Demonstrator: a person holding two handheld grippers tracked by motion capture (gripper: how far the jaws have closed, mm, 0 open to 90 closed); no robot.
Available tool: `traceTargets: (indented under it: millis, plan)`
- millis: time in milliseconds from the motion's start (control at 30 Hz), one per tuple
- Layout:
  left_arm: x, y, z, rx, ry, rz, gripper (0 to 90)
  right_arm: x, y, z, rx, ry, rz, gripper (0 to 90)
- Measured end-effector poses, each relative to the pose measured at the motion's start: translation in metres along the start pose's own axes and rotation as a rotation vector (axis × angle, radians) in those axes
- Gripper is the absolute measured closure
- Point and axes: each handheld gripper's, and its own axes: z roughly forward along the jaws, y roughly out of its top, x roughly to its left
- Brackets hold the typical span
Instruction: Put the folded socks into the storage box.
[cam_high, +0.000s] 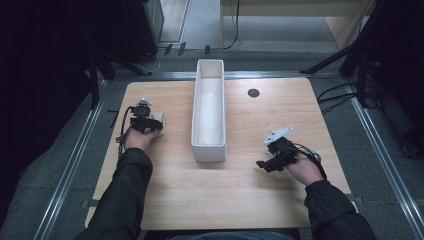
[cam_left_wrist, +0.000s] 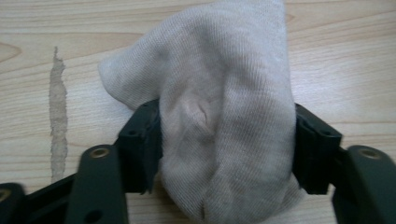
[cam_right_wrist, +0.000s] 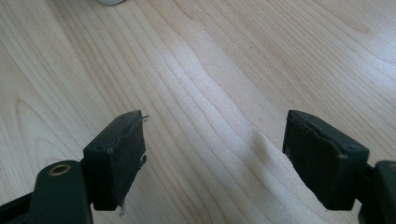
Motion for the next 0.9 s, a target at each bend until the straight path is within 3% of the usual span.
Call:
traceTargets:
  millis: [100,300,567,667,900]
  plan:
    - [-0.001,0.000,-0.002,0.006,-0.032,0.014,54.3,0.000,0.000,0.000,0.002,0.000,0.001,21.0]
    - [0.002,0.001,-0.004,0.023,-0.057,0.003,61.9,0.000,0.000,0.000,-0.001,-0.003,0.000,21.0]
    - [0.002,0.006,-0.007,0.069,-0.059,0.001,64.8,0.000,0.000,0.001,0.001,-0.006,0.000,21.0]
    - [0.002,0.009,-0.011,0.065,-0.095,-0.018,65.8,-0.001,0.000,0.001,0.009,-0.004,0.010,20.8]
    - [-0.001,0.015,-0.022,0.067,-0.126,-0.027,66.9,-0.002,0.000,0.000,0.005,-0.003,0.015,20.8]
